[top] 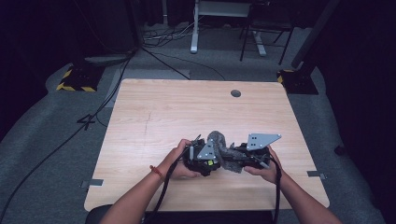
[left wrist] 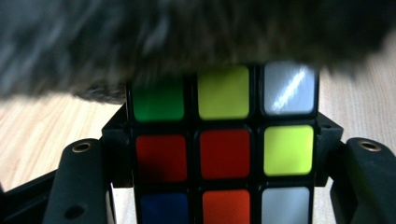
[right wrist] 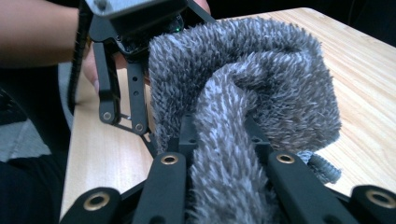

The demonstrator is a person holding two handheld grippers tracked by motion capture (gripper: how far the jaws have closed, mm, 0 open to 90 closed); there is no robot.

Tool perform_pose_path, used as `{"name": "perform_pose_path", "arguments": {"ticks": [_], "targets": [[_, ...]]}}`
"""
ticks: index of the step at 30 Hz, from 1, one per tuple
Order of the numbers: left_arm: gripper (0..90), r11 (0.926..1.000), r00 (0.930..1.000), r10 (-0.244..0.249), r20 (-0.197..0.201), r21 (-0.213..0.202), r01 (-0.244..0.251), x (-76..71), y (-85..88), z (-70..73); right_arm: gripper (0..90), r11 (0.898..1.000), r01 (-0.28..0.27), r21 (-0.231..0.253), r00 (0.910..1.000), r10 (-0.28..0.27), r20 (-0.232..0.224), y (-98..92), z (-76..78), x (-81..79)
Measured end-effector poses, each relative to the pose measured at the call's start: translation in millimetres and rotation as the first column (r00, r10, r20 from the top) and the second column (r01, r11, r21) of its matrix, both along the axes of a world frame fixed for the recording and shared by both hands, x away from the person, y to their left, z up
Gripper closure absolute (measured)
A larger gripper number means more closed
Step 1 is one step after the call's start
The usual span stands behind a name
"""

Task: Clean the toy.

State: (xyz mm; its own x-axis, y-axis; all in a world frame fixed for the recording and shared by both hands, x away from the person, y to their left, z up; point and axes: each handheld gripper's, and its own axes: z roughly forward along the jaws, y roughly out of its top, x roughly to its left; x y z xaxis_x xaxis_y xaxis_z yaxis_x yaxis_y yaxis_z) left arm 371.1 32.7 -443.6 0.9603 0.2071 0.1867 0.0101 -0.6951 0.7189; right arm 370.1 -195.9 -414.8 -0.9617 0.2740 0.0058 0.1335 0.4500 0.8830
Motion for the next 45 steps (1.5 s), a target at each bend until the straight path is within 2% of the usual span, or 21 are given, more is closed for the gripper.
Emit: {"name": "perform_pose_path", "arguments": {"ticks": [1, 3, 5, 10, 13, 18, 22, 25, 28, 29, 31, 33, 37, 42, 45], "targets": [[33.3, 1.0, 1.0, -0.002, -0.004, 0.006, 0.002, -0.8, -1.6, -0.9, 76.5, 1.0, -0.002, -0.001, 1.0, 0.002, -0.002, 0.4, -0.4, -0.2], [33.4, 0.9997, 0.9999, 0.004, 0.011, 0.022, -0.005, -1.3, -3.4, -1.9, 76.5, 1.0, 0.004, -0.022, 1.0, -0.004, 0.005, 1.9, -1.6, -0.7], [33.6, 1.0, 1.0, -0.001, -0.007, -0.001, 0.001, 0.7, -0.7, -1.1, 76.5, 0.999, 0.016, -0.035, 0.9998, -0.015, 0.014, 1.4, -1.4, -0.9], [33.7, 0.9999, 0.9999, 0.004, 0.016, -0.016, -0.004, -0.4, 3.1, 4.6, 76.6, 0.995, 0.059, -0.079, 0.9982, -0.058, 0.015, -7.1, -5.4, 4.5], [33.8, 0.9996, 0.9999, 0.004, 0.016, -0.027, -0.003, -0.4, 6.0, 6.6, 76.8, 0.993, 0.059, -0.103, 0.9982, -0.06, -0.007, -11.9, -10.0, 7.9], [33.8, 0.9988, 0.9993, 0.022, 0.031, -0.045, -0.02, -1.3, 11.9, 12.1, 76.8, 0.987, 0.07, -0.147, 0.9973, -0.072, -0.012, -15.4, -15.3, 10.1], [33.8, 0.999, 0.9988, 0.029, 0.04, -0.035, -0.028, -1.7, 11.9, 13.2, 76.8, 0.987, 0.065, -0.144, 0.9975, -0.069, -0.019, -16.4, -17.1, 10.2], [33.8, 0.9995, 0.999, 0.024, 0.037, -0.022, -0.023, -1.3, 9.8, 10.6, 76.8, 0.991, 0.039, -0.126, 0.9992, -0.038, 0.014, -13.6, -12.9, 4.2], [33.8, 0.9999, 0.999, 0.016, 0.041, -0.001, -0.016, -1.5, 4.7, 7.0, 76.7, 0.995, 0.026, -0.094, 0.9996, -0.024, 0.017, -11.6, -9.1, 1.2], [33.8, 0.9999, 0.9993, 0.015, 0.034, 0.002, -0.016, -2.2, 3.0, 5.8, 76.7, 0.996, 0.019, -0.092, 0.9995, -0.017, 0.028, -9.4, -7.3, -0.5], [33.8, 0.9996, 0.9987, 0.013, 0.05, 0.024, -0.014, -3.8, -1.6, 3.6, 76.7, 0.996, 0.014, -0.085, 0.9992, -0.011, 0.04, -6.0, -4.2, -2.6], [33.8, 0.9997, 0.999, 0.004, 0.045, 0.023, -0.005, -4.2, -3.5, 2.5, 76.7, 0.996, 0.013, -0.086, 0.9982, -0.007, 0.06, -2.7, -1.1, -4.3], [33.8, 0.9999, 0.9985, -0.003, 0.054, 0.014, 0.002, -5.9, -0.9, 5.8, 76.8, 0.992, 0.061, -0.108, 0.9954, -0.052, 0.08, -1.6, -2.1, -0.8], [33.8, 0.9999, 0.9984, 0.003, 0.056, -0.012, -0.002, -7.3, 4.9, 11.6, 76.8, 0.987, 0.104, -0.119, 0.9942, -0.1, 0.038, -9.1, -9.4, 8.6], [33.8, 0.9993, 0.9979, 0.004, 0.064, -0.036, -0.001, -7.7, 9.1, 15.4, 76.8, 0.983, 0.124, -0.136, 0.9922, -0.121, 0.029, -14.4, -13.9, 11.2]]}}
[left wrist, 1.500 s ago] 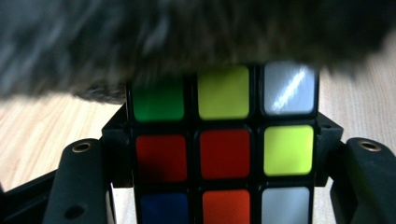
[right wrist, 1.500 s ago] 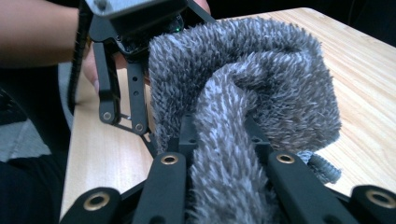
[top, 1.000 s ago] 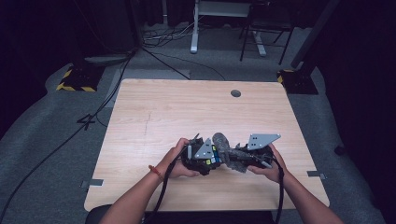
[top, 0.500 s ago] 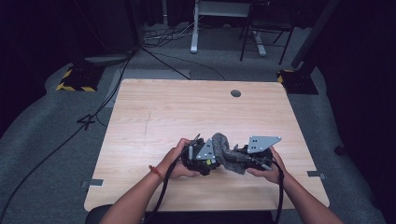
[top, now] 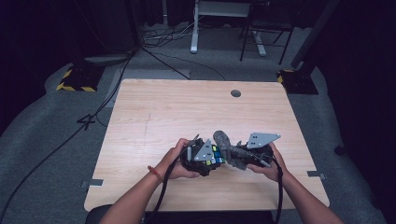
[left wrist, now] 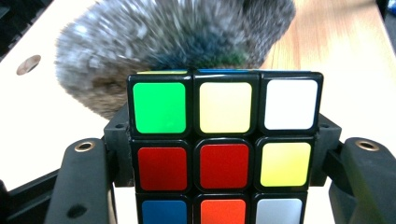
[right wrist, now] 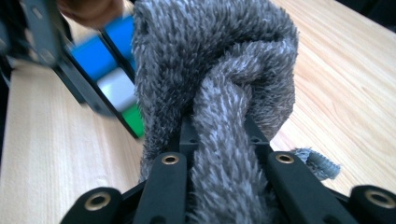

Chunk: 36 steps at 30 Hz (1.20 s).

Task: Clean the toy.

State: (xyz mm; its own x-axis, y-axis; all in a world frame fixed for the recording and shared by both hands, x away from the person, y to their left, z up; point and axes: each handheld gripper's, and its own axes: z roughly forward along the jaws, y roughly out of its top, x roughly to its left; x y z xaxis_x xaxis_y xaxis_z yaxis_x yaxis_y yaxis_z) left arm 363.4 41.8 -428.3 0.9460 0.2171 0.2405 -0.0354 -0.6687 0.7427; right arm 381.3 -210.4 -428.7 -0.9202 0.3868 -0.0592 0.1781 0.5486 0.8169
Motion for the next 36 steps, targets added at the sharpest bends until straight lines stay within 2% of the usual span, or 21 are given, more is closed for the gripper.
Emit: {"name": "perform_pose_path", "arguments": {"ticks": [2, 4, 7, 9, 11, 14, 17, 20, 22, 27, 30, 32, 33, 35, 36], "targets": [[33.8, 1.0, 1.0, 0.005, 0.003, 0.002, -0.005, 0.2, 0.7, 0.0, 76.7, 1.0, 0.007, -0.01, 0.9999, -0.007, -0.008, -2.6, -3.3, 1.3], [33.8, 1.0, 1.0, 0.002, -0.006, -0.006, -0.002, 1.8, 0.4, -0.9, 76.7, 1.0, -0.004, 0.008, 0.9998, 0.004, -0.021, -3.6, -4.9, 1.3], [33.8, 0.9998, 0.9999, 0.016, 0.003, 0.011, -0.016, 2.2, -2.7, -2.7, 76.6, 1.0, -0.018, 0.019, 0.9998, 0.018, 0.007, 1.2, 0.1, -3.2], [33.8, 0.9998, 0.9998, 0.021, 0.004, 0.006, -0.021, 2.9, -2.6, -2.8, 76.6, 1.0, -0.018, 0.025, 0.9994, 0.017, 0.029, 5.0, 4.4, -6.3], [33.8, 0.9994, 0.9995, 0.032, 0.006, 0.013, -0.032, 3.2, -3.3, -3.9, 76.6, 0.999, -0.012, 0.045, 0.9994, 0.01, 0.034, 7.2, 8.9, -9.0], [33.8, 0.9983, 0.9995, 0.031, 0.005, 0.049, -0.031, 1.9, -9.0, -8.3, 76.7, 0.997, -0.036, 0.069, 0.9986, 0.033, 0.041, 12.5, 15.0, -15.5], [33.8, 0.9983, 0.9997, 0.025, -0.003, 0.052, -0.025, 2.9, -9.6, -10.4, 76.7, 0.999, -0.036, 0.029, 0.9973, 0.034, 0.066, 19.4, 16.6, -20.3], [33.8, 0.9998, 0.9998, 0.015, -0.008, 0.015, -0.015, 1.5, -6.2, -5.7, 76.7, 1.0, -0.002, 0.022, 0.9995, 0.001, 0.033, 13.0, 11.7, -11.8], [33.8, 0.9999, 0.9999, 0.016, 0.0, -0.001, -0.016, 1.6, -4.6, -3.7, 76.7, 0.999, 0.02, 0.035, 0.9998, -0.02, -0.003, 6.0, 7.1, -4.5], [33.8, 0.9981, 0.9999, 0.014, -0.002, -0.06, -0.014, 1.8, 0.8, 1.4, 76.7, 0.997, 0.069, -0.015, 0.9965, -0.07, -0.045, -2.9, -4.4, 4.2], [33.8, 0.9976, 0.9999, 0.01, 0.0, -0.068, -0.01, 2.9, 0.9, 0.6, 76.6, 0.999, 0.038, -0.001, 0.9958, -0.038, -0.084, -2.3, -11.1, 7.5], [33.8, 0.9968, 1.0, 0.002, -0.007, -0.08, -0.003, 3.5, 1.0, -0.4, 76.6, 1.0, 0.0, 0.031, 0.9949, 0.003, -0.101, -1.1, -10.8, 6.7], [33.8, 0.9972, 1.0, -0.001, 0.001, -0.074, 0.001, 3.7, 0.7, -0.5, 76.6, 1.0, -0.007, 0.03, 0.9953, 0.01, -0.096, -0.3, -10.3, 5.8], [33.6, 0.9966, 1.0, -0.006, -0.005, -0.082, 0.006, 3.8, 1.2, -2.5, 76.7, 0.997, -0.032, 0.066, 0.9936, 0.039, -0.106, -1.9, -8.9, 4.2], [33.5, 0.9973, 0.9999, -0.005, -0.01, -0.073, 0.004, 4.7, 1.2, -3.7, 76.8, 0.997, -0.033, 0.069, 0.9937, 0.04, -0.105, -2.4, -8.4, 3.7]]}}
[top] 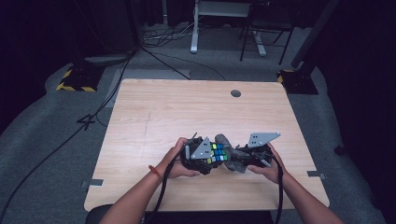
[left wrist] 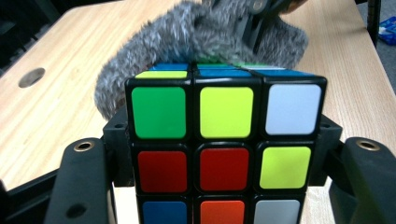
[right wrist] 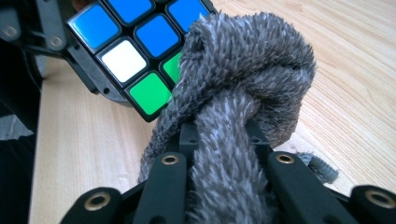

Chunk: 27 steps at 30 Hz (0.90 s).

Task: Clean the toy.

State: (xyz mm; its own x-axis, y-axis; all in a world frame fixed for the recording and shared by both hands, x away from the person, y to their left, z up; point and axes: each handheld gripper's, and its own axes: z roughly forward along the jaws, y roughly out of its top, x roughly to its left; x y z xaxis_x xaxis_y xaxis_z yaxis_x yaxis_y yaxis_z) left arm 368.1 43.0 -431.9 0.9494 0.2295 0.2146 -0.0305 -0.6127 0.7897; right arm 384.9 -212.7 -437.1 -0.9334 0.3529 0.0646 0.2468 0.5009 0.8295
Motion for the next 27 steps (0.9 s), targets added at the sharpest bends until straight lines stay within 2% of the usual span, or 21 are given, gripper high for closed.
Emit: {"name": "perform_pose_path", "arguments": {"ticks": [1, 3, 7, 9, 11, 20, 23, 27], "targets": [[33.2, 0.9999, 1.0, 0.001, -0.007, 0.011, -0.001, 0.3, -0.4, -1.8, 76.8, 1.0, -0.007, 0.011, 1.0, 0.007, 0.003, -1.0, 0.8, -0.6], [33.0, 0.9989, 0.9999, 0.016, 0.006, 0.043, -0.016, -0.5, -2.6, -5.5, 76.9, 0.998, -0.021, 0.057, 0.9997, 0.021, -0.007, -3.4, 3.4, -1.0], [33.1, 0.9988, 0.9999, 0.009, 0.01, 0.048, -0.01, 0.2, -3.4, -5.3, 76.9, 0.998, -0.027, 0.052, 0.9991, 0.025, 0.034, -1.3, 9.9, -6.6], [33.1, 0.9992, 1.0, 0.008, -0.004, 0.038, -0.008, 1.4, -3.2, -4.6, 76.9, 0.998, -0.03, 0.061, 0.9985, 0.027, 0.048, -1.1, 12.4, -8.5], [33.1, 0.9991, 0.9999, 0.012, 0.009, 0.04, -0.013, 0.4, -3.9, -4.0, 76.9, 0.997, -0.035, 0.068, 0.9978, 0.031, 0.058, -1.0, 15.2, -9.4], [33.1, 0.9957, 0.9996, 0.017, 0.024, 0.09, -0.019, 0.8, -7.8, -4.5, 76.9, 0.995, -0.057, 0.081, 0.9941, 0.049, 0.097, 1.7, 22.2, -15.1], [33.2, 0.9953, 0.9993, 0.022, 0.031, 0.094, -0.025, 0.6, -8.2, -4.0, 76.9, 0.997, -0.047, 0.059, 0.9927, 0.04, 0.114, 3.0, 22.5, -16.2], [33.4, 0.997, 0.999, 0.023, 0.037, 0.073, -0.026, -0.9, -6.0, -0.7, 76.8, 1.0, -0.026, -0.001, 0.9952, 0.026, 0.094, 3.5, 16.4, -12.1]]}}
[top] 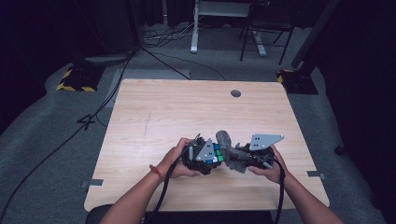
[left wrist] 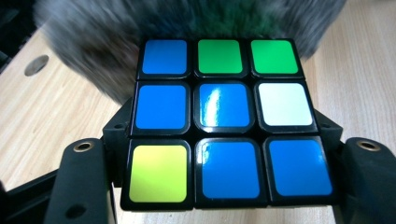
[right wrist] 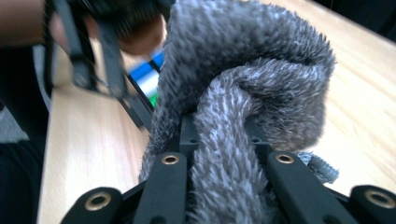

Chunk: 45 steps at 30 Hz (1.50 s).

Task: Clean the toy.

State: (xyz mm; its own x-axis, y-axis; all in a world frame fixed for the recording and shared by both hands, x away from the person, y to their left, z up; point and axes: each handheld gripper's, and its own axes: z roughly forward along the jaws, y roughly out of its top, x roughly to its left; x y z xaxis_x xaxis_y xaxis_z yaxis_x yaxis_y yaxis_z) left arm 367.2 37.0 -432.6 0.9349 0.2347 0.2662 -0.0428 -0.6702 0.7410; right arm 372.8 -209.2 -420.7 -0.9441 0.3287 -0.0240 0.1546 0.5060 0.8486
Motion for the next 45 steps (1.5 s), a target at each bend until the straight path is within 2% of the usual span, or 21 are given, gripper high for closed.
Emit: {"name": "perform_pose_path", "arguments": {"ticks": [4, 8, 12, 16, 23, 30, 31, 32, 34, 37, 39, 43, 45], "targets": [[33.4, 0.9993, 1.0, -0.006, 0.004, -0.036, 0.006, -1.5, 3.5, 5.9, 76.8, 0.998, 0.006, -0.061, 0.9985, -0.009, -0.054, 1.2, -13.8, 6.0], [33.4, 0.9971, 0.9999, -0.011, -0.003, -0.075, 0.011, -0.6, 7.7, 8.7, 76.8, 0.997, 0.006, -0.077, 0.9965, -0.012, -0.082, 1.9, -20.4, 9.1], [33.3, 0.9982, 0.9999, -0.006, -0.01, -0.06, 0.005, 1.4, 6.4, 5.9, 76.8, 0.999, -0.001, -0.051, 0.9977, -0.003, -0.068, 1.9, -18.8, 6.6], [33.3, 0.9988, 0.9997, -0.012, -0.019, -0.047, 0.011, 2.4, 5.8, 2.6, 76.8, 1.0, -0.021, 0.017, 0.9986, 0.021, -0.049, -1.3, -9.4, 1.4], [33.1, 0.999, 0.9996, -0.013, -0.026, -0.044, 0.011, 3.8, 4.9, 1.8, 76.9, 0.999, -0.026, 0.043, 0.9997, 0.026, -0.004, 0.7, -1.2, -3.8], [32.9, 0.9993, 0.9997, -0.023, -0.004, 0.03, 0.023, 0.1, -5.3, -2.7, 76.9, 0.996, -0.072, 0.061, 0.9974, 0.071, 0.007, 8.5, 5.2, -9.2], [32.9, 0.9986, 0.9998, -0.021, 0.005, 0.048, 0.021, -0.7, -6.6, -3.7, 76.9, 0.996, -0.075, 0.056, 0.9971, 0.075, 0.01, 10.3, 5.9, -9.9], [33.0, 0.9988, 0.9998, -0.015, 0.011, 0.048, 0.014, -0.7, -6.5, -4.2, 76.9, 0.996, -0.073, 0.042, 0.9972, 0.072, 0.019, 12.6, 6.6, -10.6], [33.2, 0.9995, 0.9997, -0.021, -0.01, 0.025, 0.021, 1.2, -3.9, -4.0, 76.9, 0.998, -0.055, 0.026, 0.9982, 0.054, 0.027, 13.6, 6.9, -10.4], [33.3, 0.9997, 0.9997, -0.022, -0.008, 0.009, 0.022, 0.5, -3.2, -1.2, 76.9, 1.0, -0.015, 0.007, 0.9995, 0.014, 0.029, 8.4, 5.4, -6.6], [33.3, 0.9996, 0.9997, -0.025, -0.005, 0.01, 0.025, -0.5, -3.8, -1.0, 77.0, 1.0, -0.006, 0.001, 1.0, 0.006, -0.001, 4.7, 2.3, -2.5], [33.3, 0.9998, 0.9998, -0.021, -0.003, 0.008, 0.021, -0.5, -1.5, 0.6, 77.0, 0.999, 0.022, -0.041, 0.9993, -0.023, -0.029, -0.3, -7.6, 5.4], [33.3, 0.9998, 0.9999, -0.016, -0.003, -0.011, 0.016, -0.8, 1.6, 2.6, 77.0, 0.998, 0.034, -0.061, 0.9982, -0.037, -0.047, -2.5, -13.1, 9.0]]}}
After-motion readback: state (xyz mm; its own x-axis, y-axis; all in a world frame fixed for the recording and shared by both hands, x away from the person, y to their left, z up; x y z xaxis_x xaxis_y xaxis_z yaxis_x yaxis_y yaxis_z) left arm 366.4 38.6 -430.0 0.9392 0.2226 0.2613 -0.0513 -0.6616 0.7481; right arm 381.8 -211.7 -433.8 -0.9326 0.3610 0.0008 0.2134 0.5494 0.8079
